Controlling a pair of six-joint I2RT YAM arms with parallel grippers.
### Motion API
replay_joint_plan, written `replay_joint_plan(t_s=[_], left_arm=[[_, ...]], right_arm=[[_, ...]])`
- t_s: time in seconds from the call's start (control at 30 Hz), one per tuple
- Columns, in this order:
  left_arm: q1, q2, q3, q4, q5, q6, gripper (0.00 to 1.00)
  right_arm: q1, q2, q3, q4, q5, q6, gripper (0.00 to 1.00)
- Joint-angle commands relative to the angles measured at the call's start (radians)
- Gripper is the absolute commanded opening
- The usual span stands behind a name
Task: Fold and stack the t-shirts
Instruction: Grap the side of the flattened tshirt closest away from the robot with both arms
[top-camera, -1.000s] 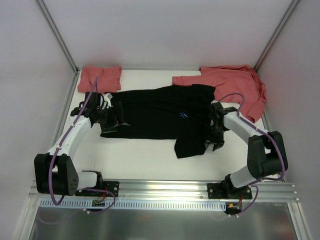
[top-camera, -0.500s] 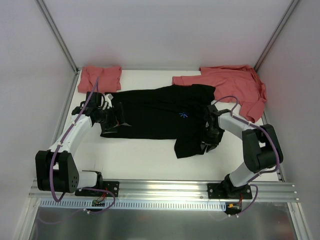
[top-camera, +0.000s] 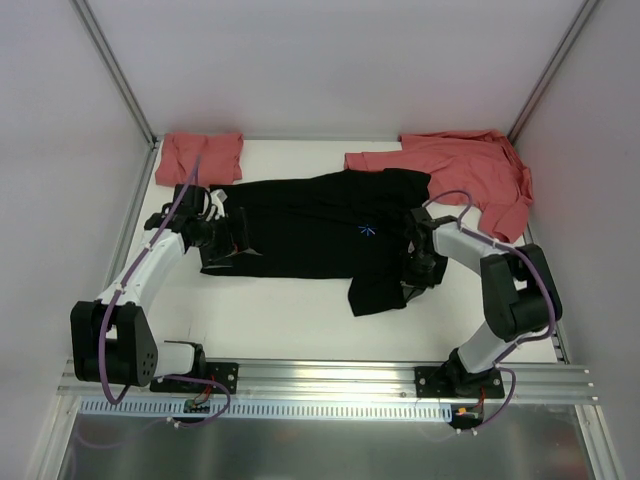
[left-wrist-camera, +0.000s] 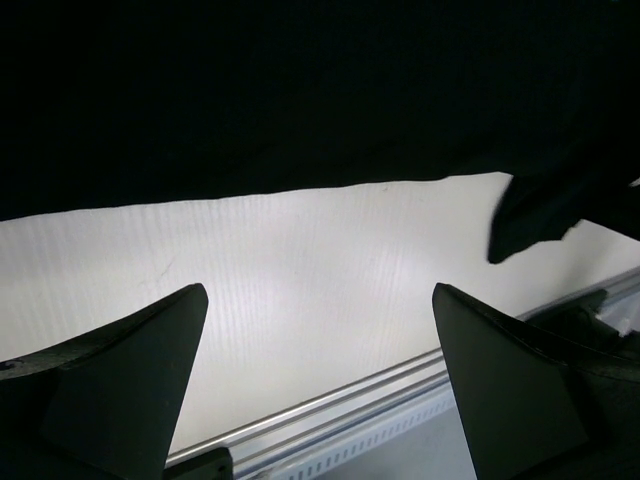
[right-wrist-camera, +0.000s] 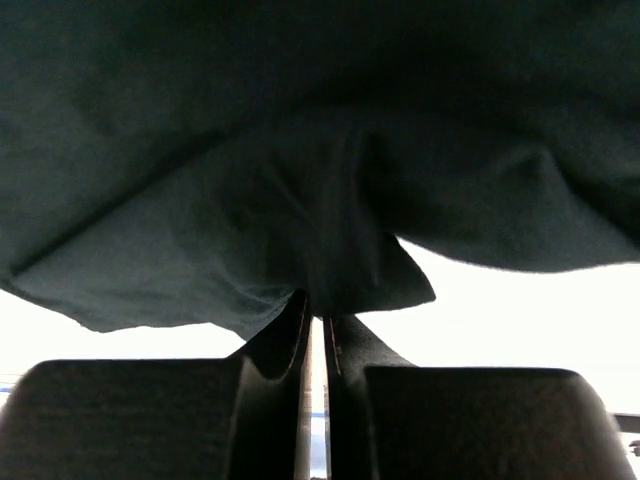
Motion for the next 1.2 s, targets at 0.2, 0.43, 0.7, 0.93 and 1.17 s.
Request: replay_joint_plan(t_s=[0.2, 0.43, 0.7, 0.93, 1.17], left_arm=[[-0.009, -0.017, -0.031, -0.154, -0.438, 0.132, 0.99], [0.014, 0.093, 0.034, -0.145, -0.570, 0.151, 0.99], [0.047, 0.216, 0.050, -0.073, -0.589, 0.126, 0.99], [0.107, 0.257, 0.021, 0.033, -0.456, 0.120, 0.99], [0.147, 0.313, 0.009, 0.096, -0.327, 0.100, 0.98]], right_arm=[[0.011, -0.155, 0.077, -0.134, 0.059, -0.025, 0.01], [0.011, -0.169, 0.093, -0.174, 0.065, -0.040, 0.01], [0.008, -0.195, 0.088, -0.208, 0.080, -0.053, 0.00], [-0.006, -0.218, 0.088, -0.227, 0.091, -0.062, 0.01], [-0.024, -0.223, 0.082, -0.231, 0.088, -0.072, 0.01]])
